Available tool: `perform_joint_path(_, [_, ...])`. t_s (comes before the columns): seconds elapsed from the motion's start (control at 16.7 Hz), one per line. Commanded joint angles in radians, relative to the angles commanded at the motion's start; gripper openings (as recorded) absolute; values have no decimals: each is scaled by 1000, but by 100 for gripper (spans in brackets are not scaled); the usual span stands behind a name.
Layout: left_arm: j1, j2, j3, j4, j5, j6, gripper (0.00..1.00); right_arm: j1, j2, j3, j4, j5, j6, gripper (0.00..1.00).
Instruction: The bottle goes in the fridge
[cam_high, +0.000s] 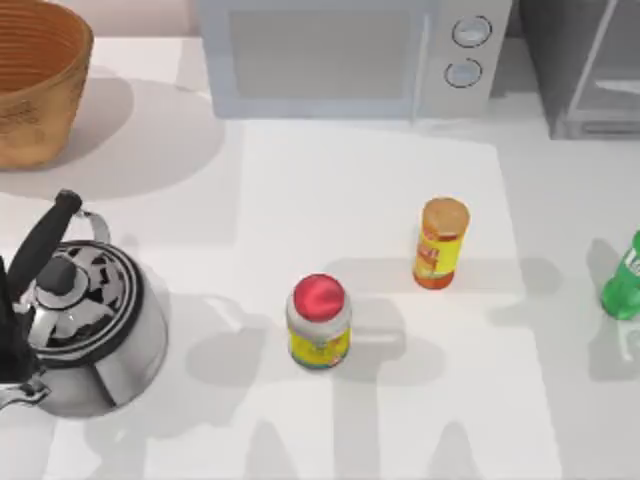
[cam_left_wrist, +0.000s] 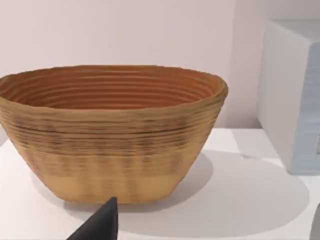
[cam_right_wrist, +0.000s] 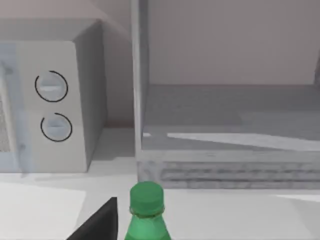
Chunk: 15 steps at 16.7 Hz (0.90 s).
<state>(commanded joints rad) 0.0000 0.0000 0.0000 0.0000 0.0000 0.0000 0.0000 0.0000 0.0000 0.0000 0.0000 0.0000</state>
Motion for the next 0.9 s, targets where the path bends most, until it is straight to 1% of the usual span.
perform_joint_path(0.18, [0, 0, 0, 0, 0, 0, 100, -4, 12, 2, 3, -11, -8, 100])
perform_joint_path(0.36, [0, 0, 0, 0, 0, 0, 100, -36, 108, 20, 25, -101, -64, 100])
perform_joint_path(0.54, [0, 0, 0, 0, 0, 0, 100, -96, 298, 55, 66, -251, -153, 100])
perform_joint_path(0.9, [0, 0, 0, 0, 0, 0, 100, -269, 860, 173, 192, -640, -388, 100])
